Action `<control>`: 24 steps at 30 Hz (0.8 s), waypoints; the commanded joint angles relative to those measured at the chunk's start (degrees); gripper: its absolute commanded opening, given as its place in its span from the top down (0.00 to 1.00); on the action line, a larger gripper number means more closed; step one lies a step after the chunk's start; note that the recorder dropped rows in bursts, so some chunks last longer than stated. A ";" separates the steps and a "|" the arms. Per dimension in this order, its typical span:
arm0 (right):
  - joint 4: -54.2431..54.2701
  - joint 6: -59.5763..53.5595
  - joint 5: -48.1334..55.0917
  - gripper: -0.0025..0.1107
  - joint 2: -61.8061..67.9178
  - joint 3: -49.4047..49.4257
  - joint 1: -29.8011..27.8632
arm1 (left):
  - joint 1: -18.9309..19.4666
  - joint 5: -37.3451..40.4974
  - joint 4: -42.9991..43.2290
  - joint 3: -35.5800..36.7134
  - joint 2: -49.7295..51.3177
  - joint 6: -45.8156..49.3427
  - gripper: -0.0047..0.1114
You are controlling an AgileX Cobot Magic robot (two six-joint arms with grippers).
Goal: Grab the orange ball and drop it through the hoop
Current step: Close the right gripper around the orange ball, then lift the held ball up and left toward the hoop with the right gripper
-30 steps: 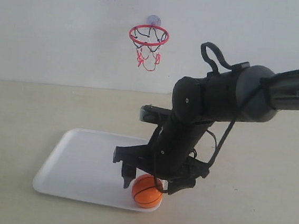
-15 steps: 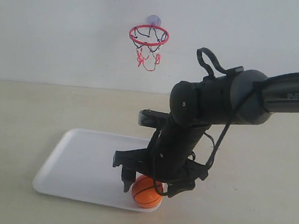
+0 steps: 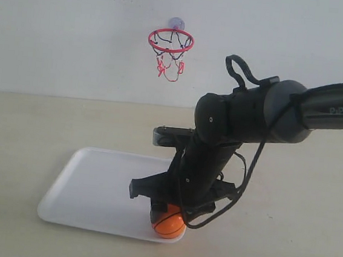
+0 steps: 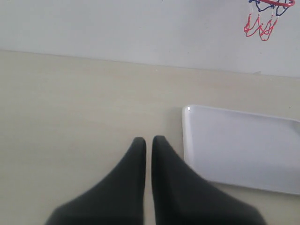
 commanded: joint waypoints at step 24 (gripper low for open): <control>-21.99 -17.35 -11.94 0.98 -14.93 -0.27 -0.02 | -0.24 0.01 0.46 0.17 -0.15 -0.37 0.92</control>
